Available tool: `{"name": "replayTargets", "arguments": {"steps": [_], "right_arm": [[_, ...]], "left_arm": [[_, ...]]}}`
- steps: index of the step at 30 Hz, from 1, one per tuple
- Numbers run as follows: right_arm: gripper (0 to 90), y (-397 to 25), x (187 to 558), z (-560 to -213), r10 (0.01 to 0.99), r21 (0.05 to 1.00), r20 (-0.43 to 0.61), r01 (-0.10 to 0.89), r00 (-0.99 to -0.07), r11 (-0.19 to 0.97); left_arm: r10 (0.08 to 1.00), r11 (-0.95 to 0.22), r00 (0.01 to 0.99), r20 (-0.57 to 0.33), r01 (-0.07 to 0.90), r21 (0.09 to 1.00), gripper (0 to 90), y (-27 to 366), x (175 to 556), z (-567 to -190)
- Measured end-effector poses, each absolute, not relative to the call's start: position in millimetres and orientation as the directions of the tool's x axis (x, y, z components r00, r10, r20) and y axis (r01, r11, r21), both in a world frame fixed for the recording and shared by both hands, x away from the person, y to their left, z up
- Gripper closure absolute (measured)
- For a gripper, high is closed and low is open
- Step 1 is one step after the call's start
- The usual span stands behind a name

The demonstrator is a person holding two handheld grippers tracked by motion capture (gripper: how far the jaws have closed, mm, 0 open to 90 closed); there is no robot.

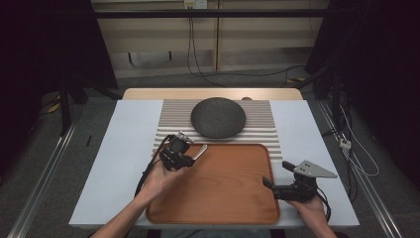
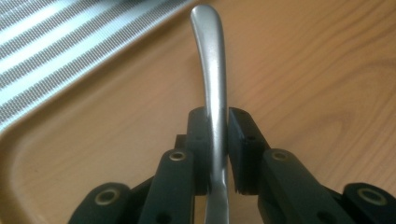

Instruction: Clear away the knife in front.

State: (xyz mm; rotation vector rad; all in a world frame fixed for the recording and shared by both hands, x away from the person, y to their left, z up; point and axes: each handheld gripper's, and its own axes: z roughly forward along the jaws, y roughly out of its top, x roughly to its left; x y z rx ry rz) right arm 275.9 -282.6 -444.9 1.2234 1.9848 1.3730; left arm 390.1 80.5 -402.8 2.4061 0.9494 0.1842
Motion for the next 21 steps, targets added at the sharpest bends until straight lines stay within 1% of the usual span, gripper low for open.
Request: {"name": "replayTargets", "arguments": {"steps": [5, 21], "right_arm": [[4.0, -282.3, 276.0, -444.7, 0.846, 0.900, 0.127, 0.418, -0.518, 0.121], [4.0, -281.2, 275.7, -444.6, 0.841, 0.900, 0.120, 0.414, -0.528, 0.132]], "left_arm": [[0.679, -0.597, 0.731, -0.069, 0.604, 0.527, 80.1, 83.5, 387.1, -405.9], [0.680, -0.607, 0.727, -0.094, 0.630, 0.484, 80.1, 85.9, 384.2, -422.2]]}}
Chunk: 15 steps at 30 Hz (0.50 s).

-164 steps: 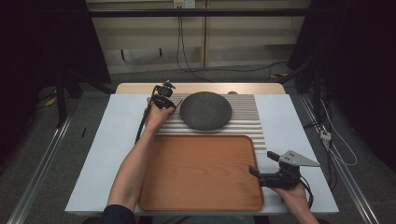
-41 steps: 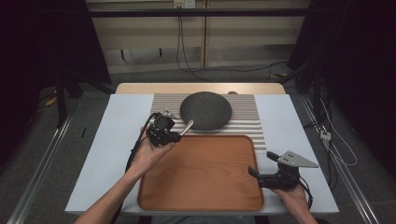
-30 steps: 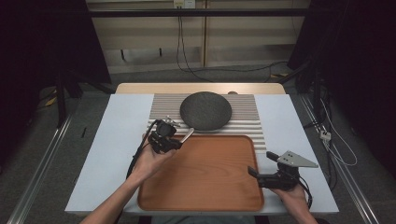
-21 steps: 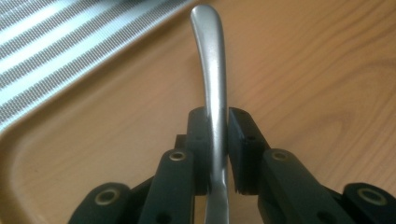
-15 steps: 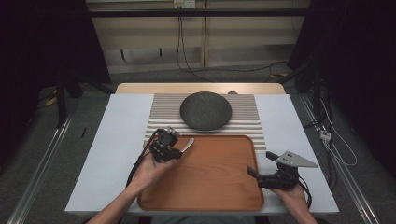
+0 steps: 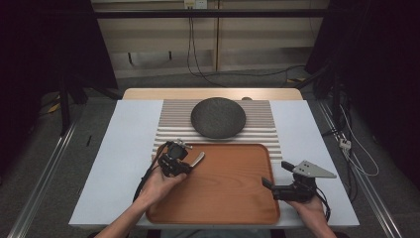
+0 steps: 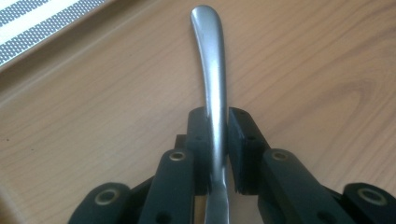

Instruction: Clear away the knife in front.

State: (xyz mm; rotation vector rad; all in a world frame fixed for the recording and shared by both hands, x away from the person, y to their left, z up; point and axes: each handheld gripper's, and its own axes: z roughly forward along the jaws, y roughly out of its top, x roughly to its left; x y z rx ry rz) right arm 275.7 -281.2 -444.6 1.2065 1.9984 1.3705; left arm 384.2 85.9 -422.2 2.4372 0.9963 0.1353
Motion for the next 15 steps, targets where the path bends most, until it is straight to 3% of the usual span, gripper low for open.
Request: {"name": "replayTargets", "arguments": {"steps": [15], "right_arm": [[4.0, -281.2, 274.1, -444.0, 0.843, 0.901, 0.120, 0.414, -0.525, 0.130]], "left_arm": [[0.691, -0.587, 0.713, -0.118, 0.648, 0.486, 79.6, 93.0, 380.1, -426.3]]}}
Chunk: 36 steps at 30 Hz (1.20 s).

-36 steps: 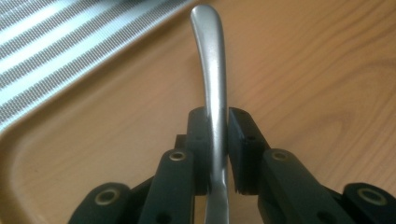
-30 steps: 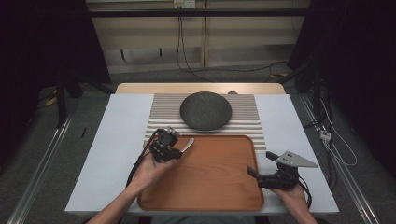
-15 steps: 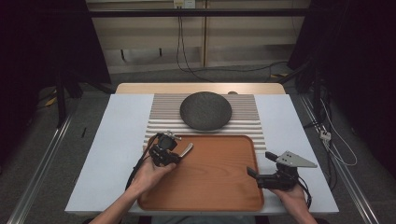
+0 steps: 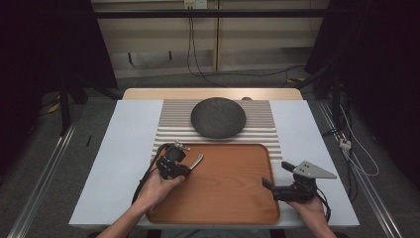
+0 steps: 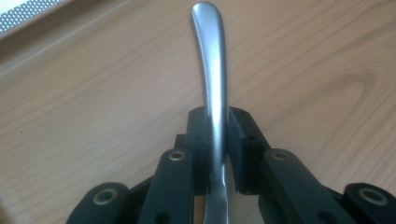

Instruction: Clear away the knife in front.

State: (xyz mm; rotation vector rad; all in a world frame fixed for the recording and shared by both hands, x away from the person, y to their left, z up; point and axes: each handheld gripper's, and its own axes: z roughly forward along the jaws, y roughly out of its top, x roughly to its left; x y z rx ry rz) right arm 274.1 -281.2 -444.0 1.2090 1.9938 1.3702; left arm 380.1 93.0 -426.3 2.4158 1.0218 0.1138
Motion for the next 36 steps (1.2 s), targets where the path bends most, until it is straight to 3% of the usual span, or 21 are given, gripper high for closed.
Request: {"name": "replayTargets", "arguments": {"steps": [9, 13, 15, 16, 17, 20, 24, 29, 32, 34, 36], "right_arm": [[4.0, -282.4, 272.5, -443.9, 0.843, 0.902, 0.117, 0.412, -0.524, 0.132], [4.0, -282.9, 272.1, -443.9, 0.845, 0.901, 0.117, 0.413, -0.521, 0.130], [4.0, -282.9, 271.7, -443.8, 0.845, 0.901, 0.117, 0.413, -0.521, 0.130], [4.0, -283.0, 271.5, -443.8, 0.845, 0.901, 0.117, 0.413, -0.521, 0.130], [4.0, -283.3, 271.4, -443.9, 0.846, 0.901, 0.117, 0.413, -0.521, 0.130], [4.0, -284.4, 271.2, -444.2, 0.847, 0.901, 0.121, 0.416, -0.518, 0.126], [4.0, -284.4, 271.3, -443.9, 0.846, 0.902, 0.125, 0.415, -0.518, 0.121], [4.0, -283.3, 273.9, -444.7, 0.844, 0.901, 0.130, 0.418, -0.521, 0.119], [4.0, -283.7, 274.5, -445.3, 0.841, 0.900, 0.136, 0.421, -0.524, 0.117], [4.0, -284.4, 273.9, -444.7, 0.842, 0.901, 0.132, 0.417, -0.524, 0.119], [4.0, -284.7, 273.4, -444.4, 0.841, 0.902, 0.128, 0.415, -0.525, 0.121]], "left_arm": [[0.651, -0.599, 0.752, -0.107, 0.596, 0.535, 73.5, 96.2, 379.0, -425.5], [0.665, -0.574, 0.743, -0.076, 0.573, 0.586, 51.8, 98.5, 378.5, -423.2], [0.655, -0.569, 0.753, -0.068, 0.550, 0.612, 50.7, 99.9, 377.1, -420.2], [0.651, -0.563, 0.756, -0.066, 0.539, 0.627, 41.5, 99.9, 376.7, -419.3], [0.644, -0.565, 0.763, -0.057, 0.525, 0.636, 41.5, 99.4, 376.5, -418.9], [0.632, -0.571, 0.773, -0.047, 0.506, 0.646, 25.6, 96.6, 377.1, -420.9], [0.629, -0.574, 0.776, -0.045, 0.502, 0.647, 17.3, 92.0, 375.4, -421.3], [0.614, -0.561, 0.789, -0.037, 0.469, 0.682, 13.5, 90.7, 372.7, -414.9], [0.558, -0.573, 0.828, -0.062, 0.438, 0.693, 13.0, 90.2, 372.2, -414.9], [0.546, -0.577, 0.837, -0.048, 0.417, 0.702, 17.4, 87.6, 369.7, -416.1], [0.526, -0.565, 0.850, -0.025, 0.371, 0.737, 33.2, 87.7, 365.0, -414.2]]}}
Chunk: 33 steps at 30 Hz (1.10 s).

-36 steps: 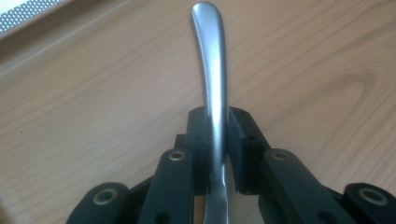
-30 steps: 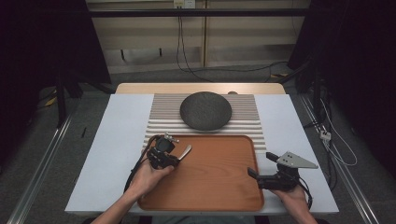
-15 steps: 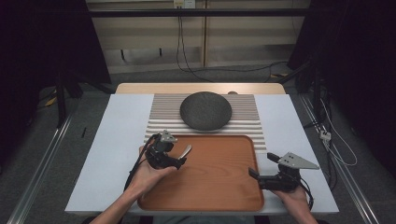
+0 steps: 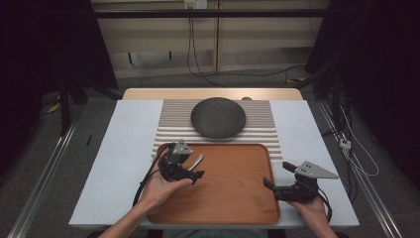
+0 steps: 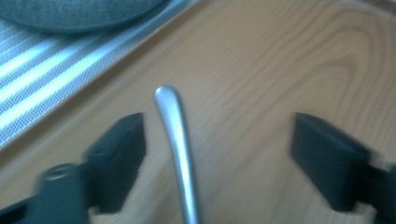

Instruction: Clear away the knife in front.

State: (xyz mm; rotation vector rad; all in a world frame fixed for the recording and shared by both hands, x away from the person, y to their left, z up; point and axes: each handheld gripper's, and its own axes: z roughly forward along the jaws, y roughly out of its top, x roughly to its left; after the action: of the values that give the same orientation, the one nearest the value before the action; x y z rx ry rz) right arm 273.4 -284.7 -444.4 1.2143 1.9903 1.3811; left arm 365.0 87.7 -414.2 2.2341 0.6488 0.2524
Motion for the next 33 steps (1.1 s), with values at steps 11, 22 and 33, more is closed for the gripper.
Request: {"name": "replayTargets", "arguments": {"steps": [11, 22, 33], "right_arm": [[4.0, -284.0, 272.7, -443.9, 0.849, 0.901, 0.125, 0.418, -0.513, 0.120], [4.0, -283.2, 274.0, -443.7, 0.843, 0.901, 0.121, 0.415, -0.524, 0.128], [4.0, -281.9, 275.0, -444.1, 0.841, 0.900, 0.119, 0.416, -0.528, 0.134]], "left_arm": [[0.527, -0.608, 0.848, -0.045, 0.414, 0.677, 83.5, 86.7, 367.6, -423.8], [0.545, -0.663, 0.839, 0.009, 0.424, 0.618, 90.0, 84.5, 370.3, -434.5], [0.554, -0.671, 0.832, 0.020, 0.432, 0.602, 90.0, 85.4, 371.3, -435.4]]}}
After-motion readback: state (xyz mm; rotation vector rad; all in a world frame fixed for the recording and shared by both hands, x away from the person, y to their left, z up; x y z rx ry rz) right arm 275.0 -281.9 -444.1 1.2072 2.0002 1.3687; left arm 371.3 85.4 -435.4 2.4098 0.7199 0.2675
